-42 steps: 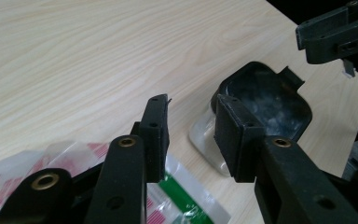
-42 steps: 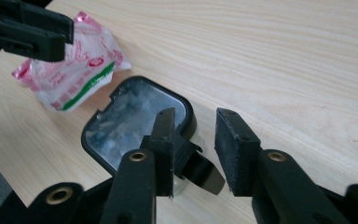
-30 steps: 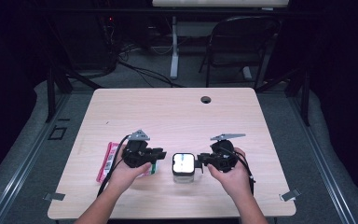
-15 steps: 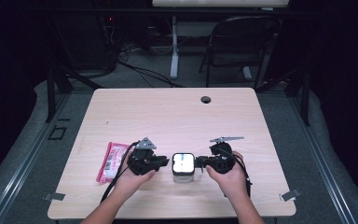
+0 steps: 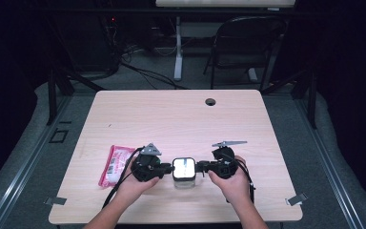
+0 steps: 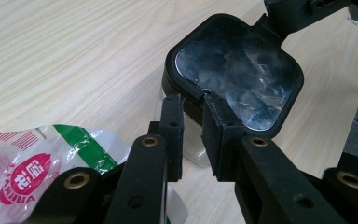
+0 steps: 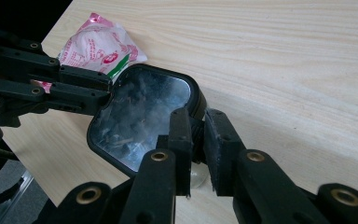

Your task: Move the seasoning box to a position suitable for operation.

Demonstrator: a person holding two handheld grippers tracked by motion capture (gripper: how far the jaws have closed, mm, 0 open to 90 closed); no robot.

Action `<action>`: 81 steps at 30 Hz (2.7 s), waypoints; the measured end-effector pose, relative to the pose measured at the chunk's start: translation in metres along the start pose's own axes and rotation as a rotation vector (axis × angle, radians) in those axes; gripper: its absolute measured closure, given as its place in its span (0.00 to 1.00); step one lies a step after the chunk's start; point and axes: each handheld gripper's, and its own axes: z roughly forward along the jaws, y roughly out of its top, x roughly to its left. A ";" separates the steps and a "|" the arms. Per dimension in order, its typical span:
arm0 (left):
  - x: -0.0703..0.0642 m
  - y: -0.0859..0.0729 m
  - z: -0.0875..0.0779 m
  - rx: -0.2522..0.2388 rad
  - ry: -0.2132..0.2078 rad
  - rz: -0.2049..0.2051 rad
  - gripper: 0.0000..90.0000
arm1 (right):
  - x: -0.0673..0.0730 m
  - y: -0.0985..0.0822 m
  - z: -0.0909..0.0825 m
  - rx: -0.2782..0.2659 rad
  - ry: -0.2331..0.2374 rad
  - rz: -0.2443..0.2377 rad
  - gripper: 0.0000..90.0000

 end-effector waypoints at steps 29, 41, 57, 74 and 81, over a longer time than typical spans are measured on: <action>0.002 -0.003 -0.002 0.088 -0.066 0.044 0.93 | -0.001 -0.003 -0.001 -0.014 0.007 0.018 0.92; 0.004 -0.001 -0.009 0.014 -0.099 0.017 0.93 | -0.003 -0.004 -0.001 -0.021 0.011 0.030 0.92; -0.003 0.005 -0.013 -0.056 -0.107 0.032 0.93 | -0.002 -0.005 -0.004 -0.020 0.001 0.002 0.80; -0.013 0.020 -0.012 -0.083 -0.104 0.067 0.86 | 0.046 -0.017 -0.019 -0.024 0.013 -0.294 0.51; -0.017 0.025 -0.009 -0.114 -0.107 0.071 0.79 | 0.052 -0.025 -0.009 -0.062 -0.079 -0.336 0.51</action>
